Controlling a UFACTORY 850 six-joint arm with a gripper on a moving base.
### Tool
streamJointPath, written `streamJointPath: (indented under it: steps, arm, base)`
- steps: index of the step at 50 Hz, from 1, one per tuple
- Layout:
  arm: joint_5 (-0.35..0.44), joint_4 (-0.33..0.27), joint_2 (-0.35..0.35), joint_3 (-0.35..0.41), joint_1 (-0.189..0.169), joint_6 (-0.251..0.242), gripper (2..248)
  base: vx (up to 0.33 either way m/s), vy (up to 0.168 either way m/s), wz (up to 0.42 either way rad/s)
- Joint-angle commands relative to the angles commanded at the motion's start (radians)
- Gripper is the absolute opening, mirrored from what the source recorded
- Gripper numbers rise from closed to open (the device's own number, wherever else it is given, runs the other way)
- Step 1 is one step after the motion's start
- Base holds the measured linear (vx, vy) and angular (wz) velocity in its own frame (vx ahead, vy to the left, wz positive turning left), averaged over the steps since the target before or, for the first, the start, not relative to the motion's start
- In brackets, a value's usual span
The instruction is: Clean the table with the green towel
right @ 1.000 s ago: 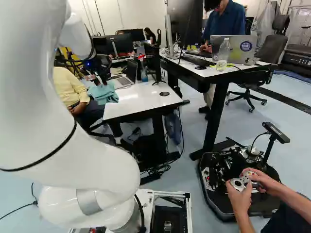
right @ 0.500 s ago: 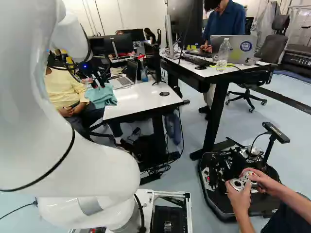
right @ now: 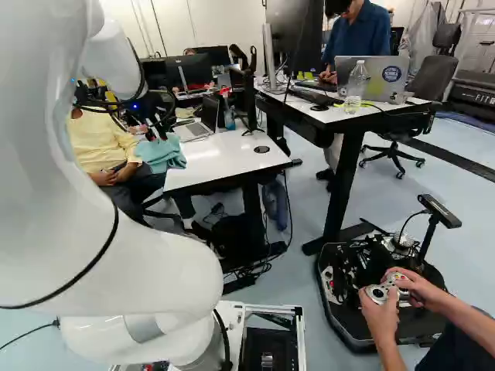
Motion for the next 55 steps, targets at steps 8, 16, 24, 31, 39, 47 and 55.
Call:
streamJointPath:
  steps: [8,16,24,31,39,47,55]
  arm:
    - [0.0,0.0,-0.015,-0.013,-0.018,0.0,51]
    - [0.0,0.0,-0.045,-0.04,-0.037,0.0,51]
    - [0.0,0.0,-0.084,-0.076,-0.052,0.0,51]
    - [0.0,-0.004,-0.122,-0.111,-0.06,0.0,51]
    - [0.0,-0.014,-0.168,-0.155,-0.063,0.0,51]
    - [0.0,-0.016,-0.213,-0.2,-0.064,0.0,51]
    - [0.0,-0.016,-0.257,-0.237,-0.066,0.0,51]
  base:
    - [0.0,0.0,0.0]
    - [0.0,0.0,0.0]
    - [0.0,0.0,0.0]
    - [0.0,0.0,0.0]
    - [0.0,0.0,0.0]
    - [0.0,0.0,0.0]
    - [0.0,0.0,0.0]
